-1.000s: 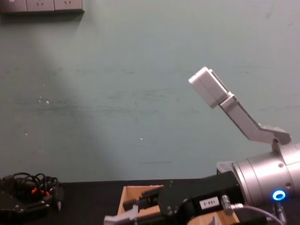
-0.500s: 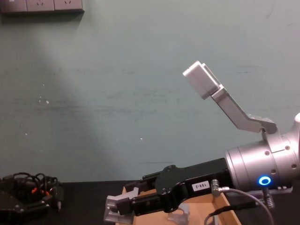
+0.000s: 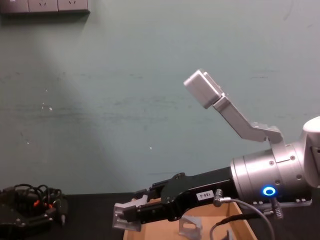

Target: Use one hand to pick up the angle iron from the table and place it into the box.

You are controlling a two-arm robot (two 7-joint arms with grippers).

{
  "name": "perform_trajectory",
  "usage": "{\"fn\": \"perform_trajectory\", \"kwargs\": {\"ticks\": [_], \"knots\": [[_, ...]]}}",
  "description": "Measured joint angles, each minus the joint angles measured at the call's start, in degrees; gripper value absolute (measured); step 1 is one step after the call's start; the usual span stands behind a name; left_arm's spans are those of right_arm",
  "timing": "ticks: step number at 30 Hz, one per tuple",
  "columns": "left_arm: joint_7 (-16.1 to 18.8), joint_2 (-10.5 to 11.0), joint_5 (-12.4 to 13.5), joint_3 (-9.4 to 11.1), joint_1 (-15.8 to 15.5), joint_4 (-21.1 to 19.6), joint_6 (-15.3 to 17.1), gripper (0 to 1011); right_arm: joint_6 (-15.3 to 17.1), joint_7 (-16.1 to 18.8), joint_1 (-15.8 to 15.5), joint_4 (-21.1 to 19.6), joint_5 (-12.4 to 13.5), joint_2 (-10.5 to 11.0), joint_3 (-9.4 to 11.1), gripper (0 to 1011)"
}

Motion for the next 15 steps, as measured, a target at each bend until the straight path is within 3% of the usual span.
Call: {"fn": "perform_trajectory", "kwargs": {"ticks": [8,15], "knots": [[0.0,0.0,0.0,0.0,0.0,0.0,0.0,1011,1.01,-5.0,-0.38,0.59,-2.95,-1.26,0.68,552],[0.0,0.0,0.0,0.0,0.0,0.0,0.0,1011,4.02,-9.65,-0.45,0.58,-6.51,-1.48,0.46,552]]}}
